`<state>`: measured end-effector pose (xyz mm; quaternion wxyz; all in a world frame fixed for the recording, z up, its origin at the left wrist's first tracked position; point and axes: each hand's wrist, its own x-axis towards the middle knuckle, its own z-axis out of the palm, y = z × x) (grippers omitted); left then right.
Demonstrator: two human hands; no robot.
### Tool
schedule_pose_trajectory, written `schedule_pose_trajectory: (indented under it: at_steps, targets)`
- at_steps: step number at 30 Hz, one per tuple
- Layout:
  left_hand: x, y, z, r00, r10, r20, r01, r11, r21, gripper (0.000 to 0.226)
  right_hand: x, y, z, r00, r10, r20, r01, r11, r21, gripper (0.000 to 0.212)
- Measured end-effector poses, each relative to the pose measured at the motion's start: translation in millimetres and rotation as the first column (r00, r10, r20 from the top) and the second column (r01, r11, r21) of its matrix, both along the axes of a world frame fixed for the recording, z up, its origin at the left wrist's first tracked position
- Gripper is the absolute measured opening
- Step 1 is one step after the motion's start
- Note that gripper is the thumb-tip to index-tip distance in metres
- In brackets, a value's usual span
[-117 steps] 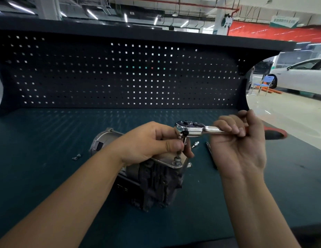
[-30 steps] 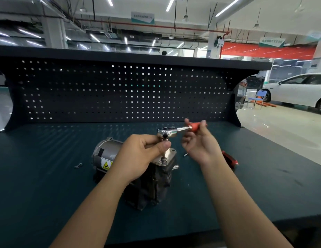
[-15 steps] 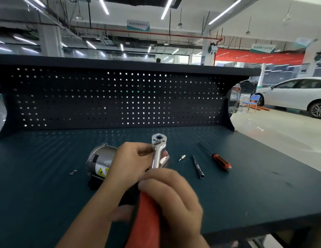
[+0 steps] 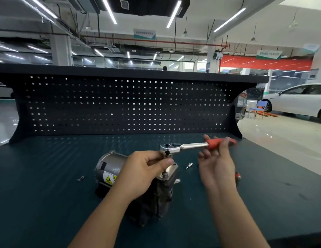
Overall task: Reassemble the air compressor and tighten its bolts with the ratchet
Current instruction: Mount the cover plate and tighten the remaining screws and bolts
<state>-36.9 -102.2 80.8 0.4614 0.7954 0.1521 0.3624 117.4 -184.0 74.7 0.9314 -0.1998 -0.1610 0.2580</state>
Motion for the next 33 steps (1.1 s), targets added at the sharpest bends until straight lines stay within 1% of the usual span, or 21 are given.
schedule_pose_trajectory:
  at_steps: [3,5,7,9,11,13,14,15,16,18,20,21,22,23,25,26,28,29,30,31,33]
  targets:
    - [-0.3,-0.7,1.3,1.000,0.004,-0.010,-0.004,1.000,0.003,0.022,10.5,23.4,4.3,0.981,0.184,-0.069,-0.190,0.976,-0.102,0.034]
    - [-1.0,-1.0,1.9,1.000,0.008,-0.017,-0.008,1.000,-0.005,0.025,11.1,20.5,8.3,0.984,0.171,-0.046,-0.175,0.977,-0.124,0.035]
    - [-1.8,-0.8,1.9,1.000,0.005,-0.027,-0.005,1.000,-0.004,0.029,3.3,7.6,8.3,1.000,0.024,0.013,-0.023,0.999,-0.041,0.029]
    - [-1.6,-0.4,1.3,0.999,0.010,-0.036,-0.010,1.000,0.005,0.024,-14.1,-11.5,5.6,0.959,-0.249,0.135,0.238,0.967,0.092,0.017]
    - [-0.3,0.3,-0.5,0.999,0.032,-0.031,-0.032,0.999,-0.001,0.014,-39.1,-29.6,2.0,0.787,-0.535,0.309,0.462,0.841,0.281,0.011]
    - [1.6,-0.2,-2.8,0.998,0.064,-0.001,-0.064,0.998,-0.020,0.010,-61.4,-44.2,-1.4,0.473,-0.692,0.545,0.555,0.715,0.425,0.016]
    - [3.2,-0.4,-4.8,0.996,0.084,0.028,-0.084,0.996,-0.031,0.005,-71.4,-49.4,-4.5,0.274,-0.684,0.676,0.555,0.687,0.470,0.018]
    - [4.3,-2.0,-5.4,0.993,0.105,0.054,-0.102,0.994,-0.049,0.003,-79.1,-52.6,-10.1,0.118,-0.670,0.732,0.553,0.657,0.512,0.019]
    - [5.8,-3.1,-6.3,0.990,0.120,0.073,-0.116,0.991,-0.059,0.007,-86.3,-53.8,-16.8,0.053,-0.689,0.723,0.546,0.626,0.557,0.021]
    - [8.1,-4.7,-7.0,0.988,0.132,0.082,-0.126,0.989,-0.070,0.007,-96.5,-49.9,-29.9,-0.007,-0.743,0.669,0.587,0.539,0.605,0.026]
    - [7.9,-6.2,-6.0,0.989,0.127,0.075,-0.123,0.991,-0.050,0.006,-101.7,-42.3,-32.7,-0.058,-0.747,0.662,0.589,0.510,0.627,0.031]
    - [7.1,-6.4,-5.6,0.990,0.117,0.074,-0.114,0.992,-0.045,0.008,-96.8,-44.8,-28.9,-0.037,-0.756,0.653,0.580,0.516,0.631,0.027]
    - [6.1,-5.7,-5.9,0.992,0.108,0.066,-0.106,0.994,-0.033,0.009,-93.0,-43.9,-23.6,0.023,-0.764,0.645,0.584,0.533,0.612,0.021]
    - [4.4,-5.0,-5.8,0.993,0.104,0.053,-0.103,0.994,-0.027,0.008,-85.7,-43.8,-16.6,0.149,-0.767,0.624,0.594,0.574,0.564,0.024]
    - [1.4,-3.0,-5.9,0.994,0.105,0.028,-0.105,0.994,-0.027,0.008,-63.6,-39.7,-6.4,0.514,-0.702,0.492,0.556,0.710,0.432,0.033]
    - [0.5,-2.2,-5.8,0.995,0.100,0.018,-0.100,0.995,-0.023,0.014,-50.1,-36.0,-2.9,0.684,-0.610,0.400,0.499,0.791,0.354,0.029]
    - [0.1,-1.9,-4.3,0.996,0.087,0.004,-0.087,0.996,0.000,0.028,-20.9,-24.2,3.0,0.931,-0.303,0.202,0.271,0.947,0.171,0.011]
    - [0.4,-2.6,-3.6,0.997,0.082,-0.005,-0.082,0.996,0.021,0.029,-9.8,-14.5,6.2,0.992,-0.107,0.067,0.102,0.992,0.070,0.013]
    - [1.3,-3.1,-3.2,0.996,0.085,-0.015,-0.084,0.995,0.051,0.024,-1.3,-4.3,8.4,0.995,0.069,-0.077,-0.070,0.997,-0.016,0.019]
    - [2.0,-3.5,-3.0,0.995,0.092,-0.025,-0.090,0.993,0.077,0.018,3.2,5.5,10.1,0.962,0.180,-0.206,-0.196,0.979,-0.059,0.023]
    - [3.0,-2.6,-4.2,0.994,0.104,-0.024,-0.101,0.991,0.089,0.015,5.1,19.3,10.4,0.932,0.224,-0.284,-0.261,0.960,-0.099,0.025]
